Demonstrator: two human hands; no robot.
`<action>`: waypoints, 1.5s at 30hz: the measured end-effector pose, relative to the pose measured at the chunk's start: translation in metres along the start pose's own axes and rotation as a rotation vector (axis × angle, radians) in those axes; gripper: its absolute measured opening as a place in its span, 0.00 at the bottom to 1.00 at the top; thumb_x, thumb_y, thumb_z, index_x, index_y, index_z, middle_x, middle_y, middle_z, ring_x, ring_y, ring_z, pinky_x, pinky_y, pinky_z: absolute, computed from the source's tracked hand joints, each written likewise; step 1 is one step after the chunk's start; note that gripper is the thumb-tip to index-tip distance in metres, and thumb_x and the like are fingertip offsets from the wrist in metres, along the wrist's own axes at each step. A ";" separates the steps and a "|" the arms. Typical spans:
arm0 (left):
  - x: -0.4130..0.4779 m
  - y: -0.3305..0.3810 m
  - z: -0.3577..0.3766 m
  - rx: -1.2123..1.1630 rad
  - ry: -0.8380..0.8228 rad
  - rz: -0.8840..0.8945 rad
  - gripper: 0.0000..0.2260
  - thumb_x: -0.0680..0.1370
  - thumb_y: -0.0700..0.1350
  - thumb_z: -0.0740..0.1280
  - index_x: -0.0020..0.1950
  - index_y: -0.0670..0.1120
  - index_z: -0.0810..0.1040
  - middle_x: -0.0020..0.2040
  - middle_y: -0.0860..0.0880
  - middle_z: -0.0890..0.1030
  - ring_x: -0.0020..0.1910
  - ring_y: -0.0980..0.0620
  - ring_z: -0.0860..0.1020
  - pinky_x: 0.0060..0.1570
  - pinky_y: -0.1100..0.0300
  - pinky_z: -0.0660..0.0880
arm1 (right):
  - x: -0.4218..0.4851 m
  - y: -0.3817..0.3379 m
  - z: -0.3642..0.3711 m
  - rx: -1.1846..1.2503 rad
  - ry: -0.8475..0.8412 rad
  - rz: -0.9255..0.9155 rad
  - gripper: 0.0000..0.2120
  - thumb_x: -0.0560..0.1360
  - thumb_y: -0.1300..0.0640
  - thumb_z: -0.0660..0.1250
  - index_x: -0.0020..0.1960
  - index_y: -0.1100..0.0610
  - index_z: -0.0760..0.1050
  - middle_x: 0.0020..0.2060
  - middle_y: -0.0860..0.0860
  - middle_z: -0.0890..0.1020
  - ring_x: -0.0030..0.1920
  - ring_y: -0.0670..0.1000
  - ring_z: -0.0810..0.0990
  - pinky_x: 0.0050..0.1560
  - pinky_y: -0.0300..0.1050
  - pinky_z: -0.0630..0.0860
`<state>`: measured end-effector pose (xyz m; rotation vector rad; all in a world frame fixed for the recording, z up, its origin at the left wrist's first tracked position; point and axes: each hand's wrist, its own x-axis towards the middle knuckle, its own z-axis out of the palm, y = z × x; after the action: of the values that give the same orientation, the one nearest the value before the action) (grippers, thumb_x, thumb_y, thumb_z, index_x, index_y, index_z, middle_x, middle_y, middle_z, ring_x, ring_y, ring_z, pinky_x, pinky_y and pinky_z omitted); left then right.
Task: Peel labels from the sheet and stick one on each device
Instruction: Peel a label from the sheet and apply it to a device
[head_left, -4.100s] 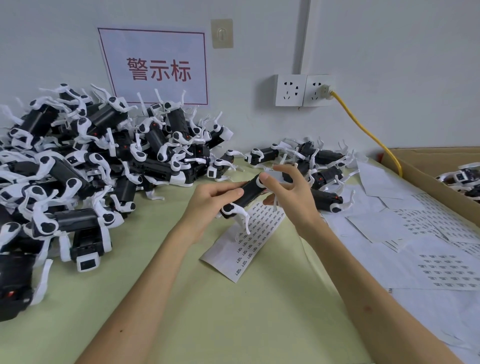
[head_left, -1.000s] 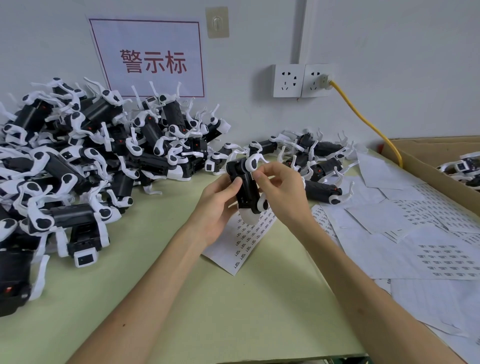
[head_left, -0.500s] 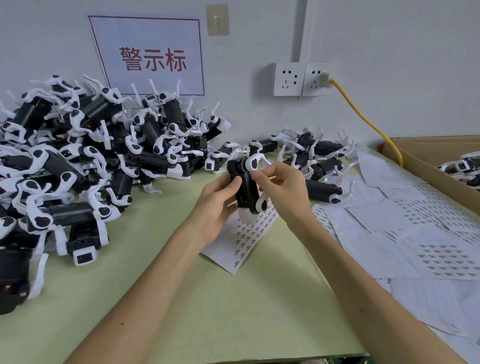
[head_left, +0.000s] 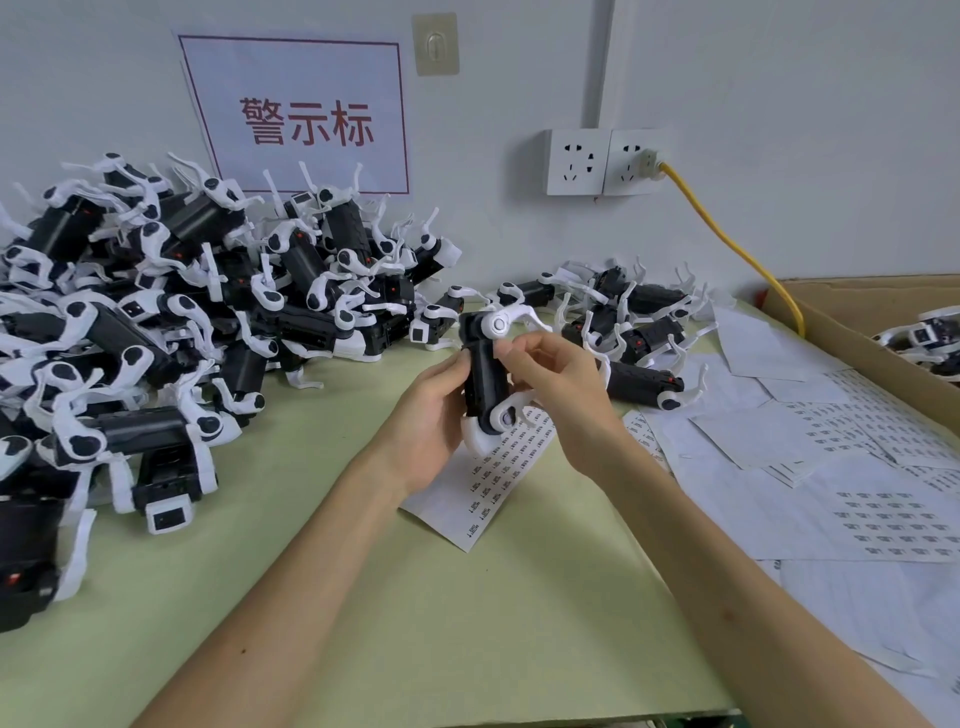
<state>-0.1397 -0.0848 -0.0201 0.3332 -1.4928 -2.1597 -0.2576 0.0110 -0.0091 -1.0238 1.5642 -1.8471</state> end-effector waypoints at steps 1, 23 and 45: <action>-0.001 0.000 0.001 -0.005 -0.007 -0.027 0.21 0.87 0.52 0.55 0.73 0.42 0.75 0.61 0.43 0.82 0.57 0.49 0.80 0.56 0.57 0.76 | 0.000 0.001 0.000 0.002 -0.006 0.002 0.10 0.77 0.52 0.74 0.40 0.53 0.77 0.34 0.48 0.77 0.36 0.47 0.74 0.41 0.43 0.70; -0.005 -0.003 0.004 -0.057 -0.082 -0.121 0.19 0.83 0.56 0.60 0.64 0.48 0.83 0.51 0.49 0.83 0.46 0.53 0.81 0.46 0.59 0.75 | 0.004 0.005 -0.007 0.138 -0.216 -0.043 0.18 0.77 0.61 0.72 0.34 0.52 0.68 0.32 0.48 0.72 0.34 0.48 0.70 0.36 0.38 0.69; -0.003 -0.005 0.002 0.028 -0.022 -0.057 0.18 0.86 0.53 0.57 0.62 0.43 0.79 0.46 0.49 0.82 0.42 0.52 0.79 0.39 0.60 0.73 | 0.006 0.004 -0.011 0.123 -0.210 0.038 0.08 0.70 0.60 0.71 0.37 0.55 0.72 0.31 0.49 0.73 0.34 0.48 0.72 0.37 0.39 0.71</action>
<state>-0.1395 -0.0801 -0.0237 0.3672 -1.5450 -2.1952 -0.2700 0.0121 -0.0123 -1.0854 1.3224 -1.7254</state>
